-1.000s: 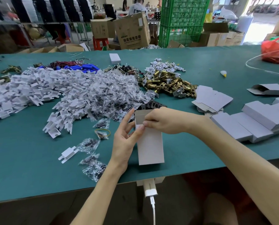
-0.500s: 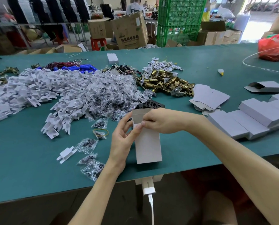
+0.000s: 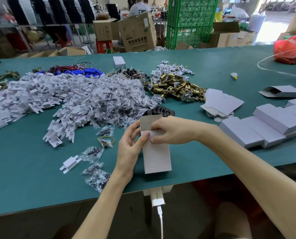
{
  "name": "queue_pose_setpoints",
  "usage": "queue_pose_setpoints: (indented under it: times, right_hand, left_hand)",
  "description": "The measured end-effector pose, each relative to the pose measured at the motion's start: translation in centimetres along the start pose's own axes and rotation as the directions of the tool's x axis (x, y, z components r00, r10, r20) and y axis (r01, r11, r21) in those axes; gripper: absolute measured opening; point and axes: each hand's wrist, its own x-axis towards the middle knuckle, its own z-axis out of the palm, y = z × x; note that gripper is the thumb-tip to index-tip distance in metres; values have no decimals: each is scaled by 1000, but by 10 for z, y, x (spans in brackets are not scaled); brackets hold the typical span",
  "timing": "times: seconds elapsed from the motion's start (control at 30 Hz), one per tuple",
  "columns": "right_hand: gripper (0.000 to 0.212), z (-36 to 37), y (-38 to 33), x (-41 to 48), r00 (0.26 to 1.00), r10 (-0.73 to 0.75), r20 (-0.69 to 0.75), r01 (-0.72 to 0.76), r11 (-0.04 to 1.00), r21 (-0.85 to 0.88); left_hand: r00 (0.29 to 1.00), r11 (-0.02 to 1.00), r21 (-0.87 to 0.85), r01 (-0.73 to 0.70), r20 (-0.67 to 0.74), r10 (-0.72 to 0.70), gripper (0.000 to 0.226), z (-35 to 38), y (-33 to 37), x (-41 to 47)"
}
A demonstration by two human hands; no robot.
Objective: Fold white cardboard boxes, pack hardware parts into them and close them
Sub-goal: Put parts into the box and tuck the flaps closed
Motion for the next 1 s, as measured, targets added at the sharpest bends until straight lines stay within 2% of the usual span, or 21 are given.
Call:
queue_pose_setpoints:
  times: [0.33, 0.43, 0.6, 1.0]
  right_hand:
    - [30, 0, -8, 0, 999, 33, 16, -31, 993, -117]
    - [31, 3, -6, 0, 997, 20, 75, -16, 998, -61]
    - [23, 9, 3, -5, 1000, -12, 18, 10, 994, 112]
    - [24, 9, -2, -6, 999, 24, 47, -27, 997, 71]
  left_hand:
    - [1000, 1000, 7, 3, 25, -3, 52, 2, 4, -3]
    - [999, 998, 60, -9, 43, 6, 49, 2, 3, -5]
    - [1000, 998, 69, 5, 30, -7, 49, 3, 3, -4]
    - [999, 998, 64, 0, 38, -3, 47, 3, 3, -4]
